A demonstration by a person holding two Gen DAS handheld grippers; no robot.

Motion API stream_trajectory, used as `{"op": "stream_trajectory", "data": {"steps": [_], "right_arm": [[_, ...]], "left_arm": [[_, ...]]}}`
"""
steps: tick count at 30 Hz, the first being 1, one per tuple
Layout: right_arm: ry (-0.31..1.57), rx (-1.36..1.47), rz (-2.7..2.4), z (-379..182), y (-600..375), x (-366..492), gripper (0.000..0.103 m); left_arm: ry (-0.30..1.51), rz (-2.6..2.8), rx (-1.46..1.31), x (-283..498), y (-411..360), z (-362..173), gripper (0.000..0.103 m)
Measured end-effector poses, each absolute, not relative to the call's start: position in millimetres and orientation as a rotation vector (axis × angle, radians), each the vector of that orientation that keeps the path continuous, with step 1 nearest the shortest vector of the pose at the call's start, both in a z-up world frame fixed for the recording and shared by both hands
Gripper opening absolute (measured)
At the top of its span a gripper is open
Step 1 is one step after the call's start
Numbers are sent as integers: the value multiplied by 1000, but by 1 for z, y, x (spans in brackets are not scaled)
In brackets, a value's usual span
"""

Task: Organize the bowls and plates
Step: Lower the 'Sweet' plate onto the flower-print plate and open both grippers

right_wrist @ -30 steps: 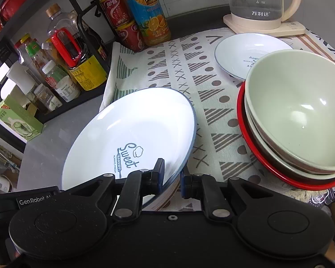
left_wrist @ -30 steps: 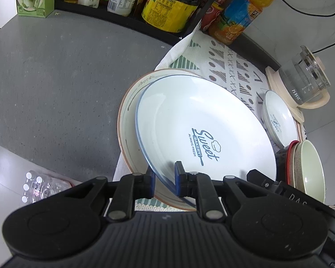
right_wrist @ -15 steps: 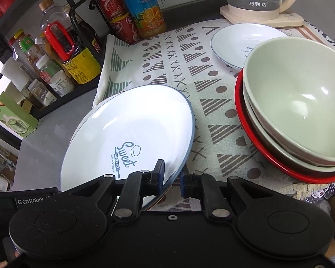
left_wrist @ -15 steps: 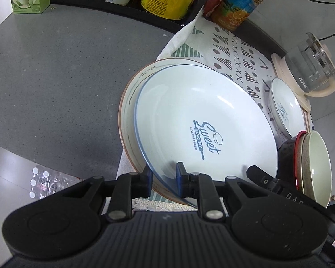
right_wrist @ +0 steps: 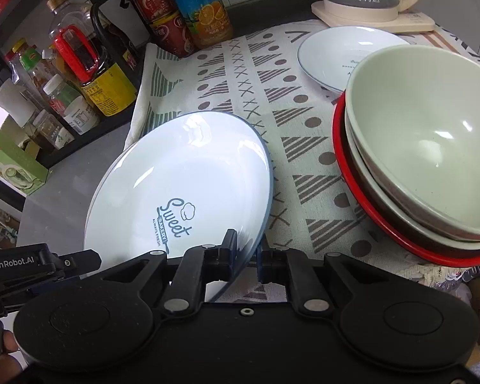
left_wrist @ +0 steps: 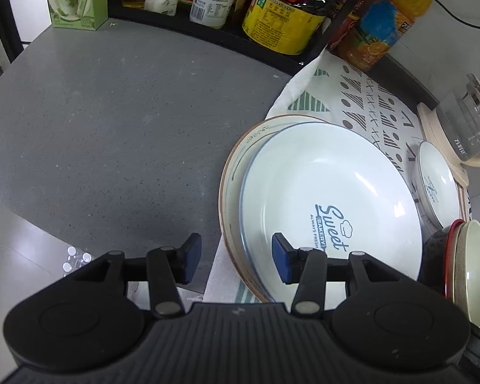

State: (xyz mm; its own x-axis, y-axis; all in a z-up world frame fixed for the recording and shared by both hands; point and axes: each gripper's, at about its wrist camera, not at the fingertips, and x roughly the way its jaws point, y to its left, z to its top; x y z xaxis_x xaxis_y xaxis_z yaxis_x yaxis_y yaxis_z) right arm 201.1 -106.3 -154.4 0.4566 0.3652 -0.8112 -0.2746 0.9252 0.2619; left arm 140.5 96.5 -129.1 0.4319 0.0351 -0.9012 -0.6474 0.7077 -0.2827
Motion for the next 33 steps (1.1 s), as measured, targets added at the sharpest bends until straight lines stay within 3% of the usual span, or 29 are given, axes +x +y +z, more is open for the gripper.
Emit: {"op": "stream_trajectory", "data": {"steps": [5,11,21,33], "right_arm": [[1029,93,400,-156,-104,203,13],[1042,83,409,-159,-101,207,14],[1073,84,416,-167,-97,213,16],[1051,73,408,-158,-96,208,22]], "left_arm": [[1050,474,-717,141,100,-136,43],[1026,459,-748,142,104,-137,19],[1014,462,-754,140,110,-137,12],[1074,445,-663,149,103,-128,18]]}}
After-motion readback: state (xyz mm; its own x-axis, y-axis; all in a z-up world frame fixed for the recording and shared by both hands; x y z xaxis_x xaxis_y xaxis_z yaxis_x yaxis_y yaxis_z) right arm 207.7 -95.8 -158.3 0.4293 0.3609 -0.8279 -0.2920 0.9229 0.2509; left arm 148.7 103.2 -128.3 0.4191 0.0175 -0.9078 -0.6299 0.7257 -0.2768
